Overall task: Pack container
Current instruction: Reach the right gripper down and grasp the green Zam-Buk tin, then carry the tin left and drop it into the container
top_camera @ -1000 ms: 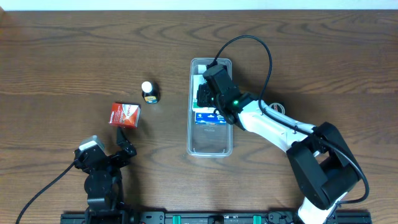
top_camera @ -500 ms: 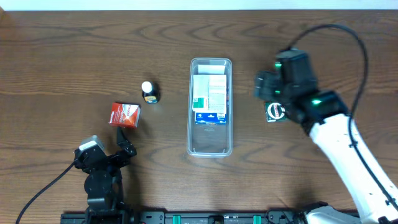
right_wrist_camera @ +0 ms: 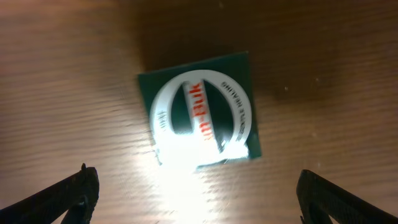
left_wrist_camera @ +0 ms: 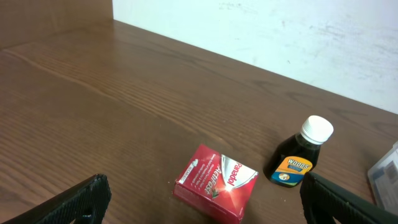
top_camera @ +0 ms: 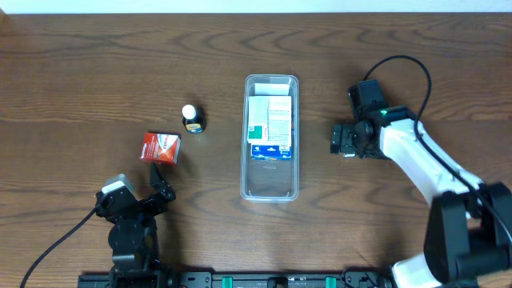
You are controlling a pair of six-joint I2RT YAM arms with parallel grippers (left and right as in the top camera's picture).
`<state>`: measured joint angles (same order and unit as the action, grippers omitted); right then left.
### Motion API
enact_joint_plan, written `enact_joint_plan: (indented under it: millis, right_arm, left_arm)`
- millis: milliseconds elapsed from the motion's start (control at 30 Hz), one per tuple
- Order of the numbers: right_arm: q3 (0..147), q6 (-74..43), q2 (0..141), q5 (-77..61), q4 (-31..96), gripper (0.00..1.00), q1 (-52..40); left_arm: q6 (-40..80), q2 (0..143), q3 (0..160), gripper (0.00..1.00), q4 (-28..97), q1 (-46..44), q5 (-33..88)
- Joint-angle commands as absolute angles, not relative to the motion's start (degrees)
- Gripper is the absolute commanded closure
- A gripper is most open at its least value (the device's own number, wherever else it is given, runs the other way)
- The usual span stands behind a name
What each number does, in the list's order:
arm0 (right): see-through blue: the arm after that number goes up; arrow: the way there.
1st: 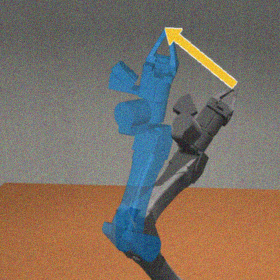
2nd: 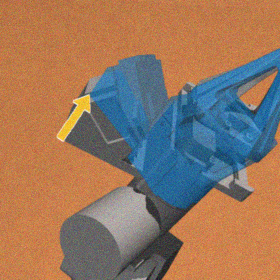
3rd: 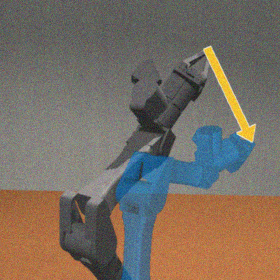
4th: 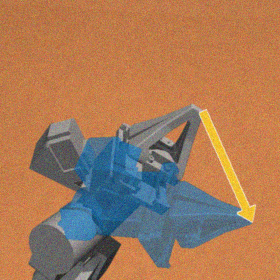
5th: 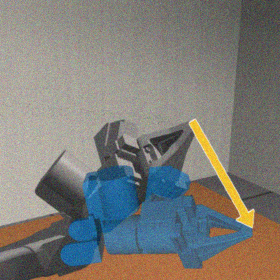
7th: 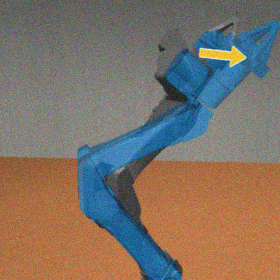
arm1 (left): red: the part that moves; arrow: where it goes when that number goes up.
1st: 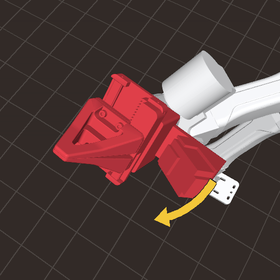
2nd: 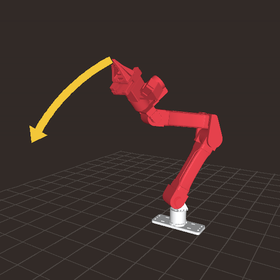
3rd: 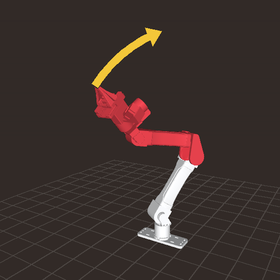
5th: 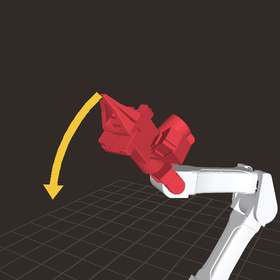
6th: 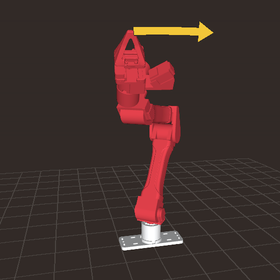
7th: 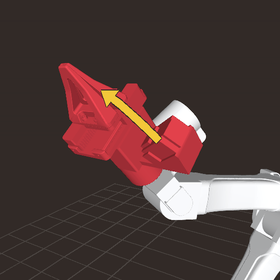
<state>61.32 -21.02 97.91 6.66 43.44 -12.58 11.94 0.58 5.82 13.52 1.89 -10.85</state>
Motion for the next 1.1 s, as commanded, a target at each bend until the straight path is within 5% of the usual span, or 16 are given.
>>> enact_joint_plan:
  millis: [0, 200, 467, 633, 1067]
  right_arm:
    - [61.1, -17.2, 102.1, 8.2, 42.2, 0.01, -10.5]
    - [61.1, -16.6, 105.4, 7.3, 39.5, 0.04, -10.2]
    - [61.1, -16.7, 103.1, 5.8, 38.5, 0.25, -10.2]
    - [61.2, -16.7, 97.8, 1.9, 38.6, 0.38, -10.2]
    - [61.9, -25.1, 75.9, -5.4, 34.2, 0.49, -21.1]
  left_arm:
    - [11.6, 0.2, 4.4, 0.02, 14.0, 2.2, -10.9]
    - [11.6, 0.2, 4.4, 0.02, 14.0, 2.2, -10.9]
    - [11.6, 0.2, 4.4, 0.02, 14.0, 2.2, -10.9]
    - [11.6, 0.2, 4.4, 0.02, 14.0, 2.2, -10.9]
    - [11.6, 0.2, 4.4, 0.02, 14.0, 2.2, -10.9]
